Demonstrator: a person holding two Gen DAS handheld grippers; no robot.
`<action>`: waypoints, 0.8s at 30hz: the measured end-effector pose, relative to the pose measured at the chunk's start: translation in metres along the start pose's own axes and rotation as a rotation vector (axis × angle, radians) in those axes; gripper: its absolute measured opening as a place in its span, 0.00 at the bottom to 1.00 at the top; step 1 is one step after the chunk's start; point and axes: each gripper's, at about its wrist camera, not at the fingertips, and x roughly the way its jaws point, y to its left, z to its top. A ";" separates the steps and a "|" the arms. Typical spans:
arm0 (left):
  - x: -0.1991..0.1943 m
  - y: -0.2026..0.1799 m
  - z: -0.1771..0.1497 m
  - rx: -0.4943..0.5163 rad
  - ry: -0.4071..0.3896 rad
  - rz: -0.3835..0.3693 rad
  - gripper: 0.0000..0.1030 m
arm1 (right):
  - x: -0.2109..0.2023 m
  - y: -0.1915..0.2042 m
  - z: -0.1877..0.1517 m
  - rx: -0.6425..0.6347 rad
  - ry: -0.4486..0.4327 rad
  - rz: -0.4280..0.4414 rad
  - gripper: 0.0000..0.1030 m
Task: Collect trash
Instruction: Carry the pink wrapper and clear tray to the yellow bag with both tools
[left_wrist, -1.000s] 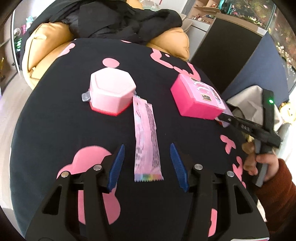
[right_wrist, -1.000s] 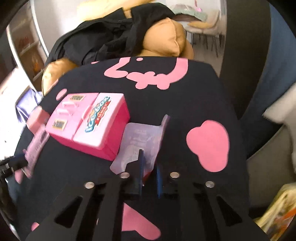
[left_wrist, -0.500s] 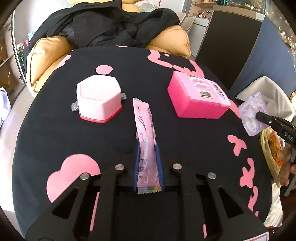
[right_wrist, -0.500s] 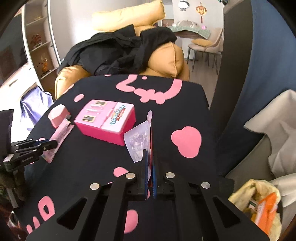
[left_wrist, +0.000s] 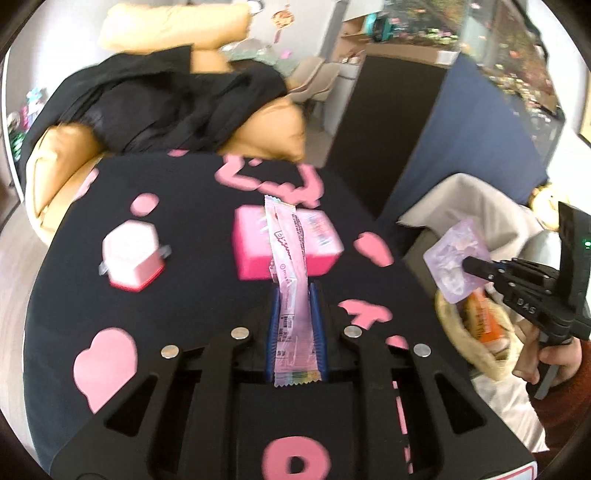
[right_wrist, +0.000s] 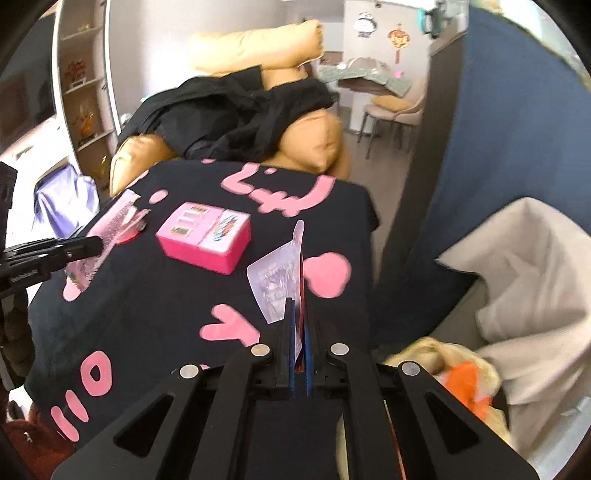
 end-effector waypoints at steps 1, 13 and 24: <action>-0.002 -0.007 0.003 0.006 -0.004 -0.020 0.15 | -0.006 -0.006 0.000 0.008 -0.008 -0.011 0.06; 0.002 -0.117 0.031 0.122 0.007 -0.225 0.15 | -0.074 -0.083 -0.028 0.114 -0.117 -0.110 0.06; 0.038 -0.199 0.019 0.207 0.089 -0.342 0.15 | -0.096 -0.140 -0.075 0.220 -0.137 -0.128 0.06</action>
